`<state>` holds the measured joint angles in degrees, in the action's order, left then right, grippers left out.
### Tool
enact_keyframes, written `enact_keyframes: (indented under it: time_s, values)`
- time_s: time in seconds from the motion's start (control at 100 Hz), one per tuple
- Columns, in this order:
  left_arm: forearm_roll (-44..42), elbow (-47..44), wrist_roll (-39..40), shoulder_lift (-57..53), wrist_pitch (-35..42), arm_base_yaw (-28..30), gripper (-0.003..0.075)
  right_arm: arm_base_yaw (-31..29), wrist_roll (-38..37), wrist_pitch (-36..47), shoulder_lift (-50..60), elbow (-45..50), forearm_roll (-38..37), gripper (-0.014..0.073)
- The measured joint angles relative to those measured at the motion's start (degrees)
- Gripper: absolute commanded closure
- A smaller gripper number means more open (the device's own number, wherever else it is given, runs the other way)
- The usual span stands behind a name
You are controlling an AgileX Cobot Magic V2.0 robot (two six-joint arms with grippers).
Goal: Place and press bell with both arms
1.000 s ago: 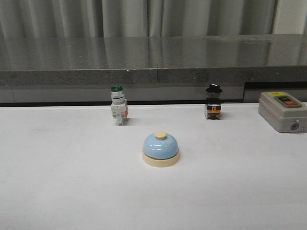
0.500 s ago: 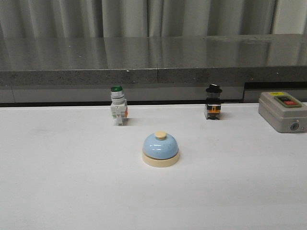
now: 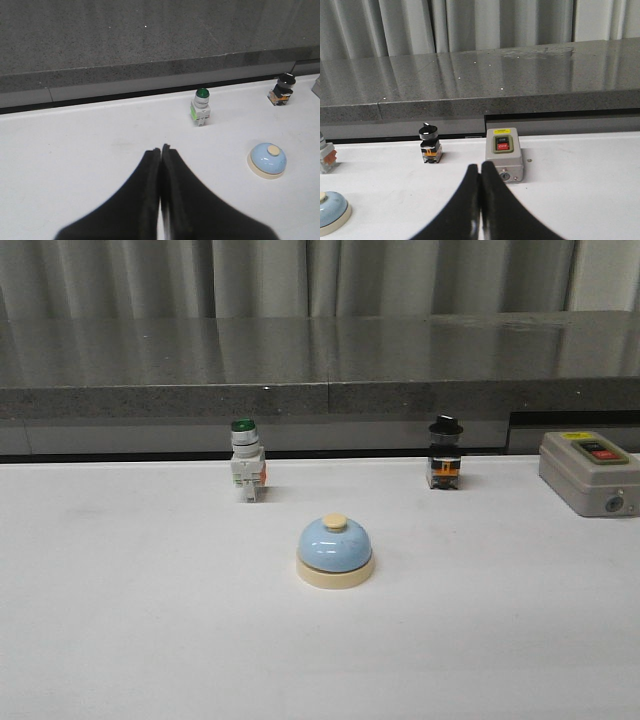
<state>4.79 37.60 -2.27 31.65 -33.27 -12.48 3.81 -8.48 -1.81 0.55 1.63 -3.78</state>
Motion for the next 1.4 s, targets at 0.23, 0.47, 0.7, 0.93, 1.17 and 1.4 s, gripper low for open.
enact_keyframes:
  time_s: [0.23, 0.47, 0.7, 0.93, 1.17, 1.4]
  values:
    - [-4.34, -1.78, 0.0, -0.44, 5.0, 0.0, 0.074, 0.0, 0.0, 0.0, 0.0, 0.0, 0.0, 0.0653]
    - [-8.82, -13.68, 0.0, -9.41, 17.94, 0.1, 0.074, 0.0, 0.0, 0.0, 0.0, 0.0, 0.0, 0.0653]
    - [-9.45, -27.44, 0.0, -21.68, 20.64, 4.66, 0.074, 0.0, 0.0, 0.0, 0.0, 0.0, 0.0, 0.0653]
    - [-9.45, -37.06, 0.0, -31.65, 22.45, 6.97, 0.074, 0.0, 0.0, 0.0, 0.0, 0.0, 0.0, 0.0653]
    - [-9.33, -37.68, 0.0, -31.91, 28.37, 7.1, 0.0739, 0.0, 0.0, -0.03, 0.0, 0.0, 0.0, 0.0653]
    - [-9.24, -37.68, 0.0, -31.91, 28.67, 7.1, 0.0739, 0.0, 0.0, -0.03, 0.0, 0.0, 0.0, 0.0653]
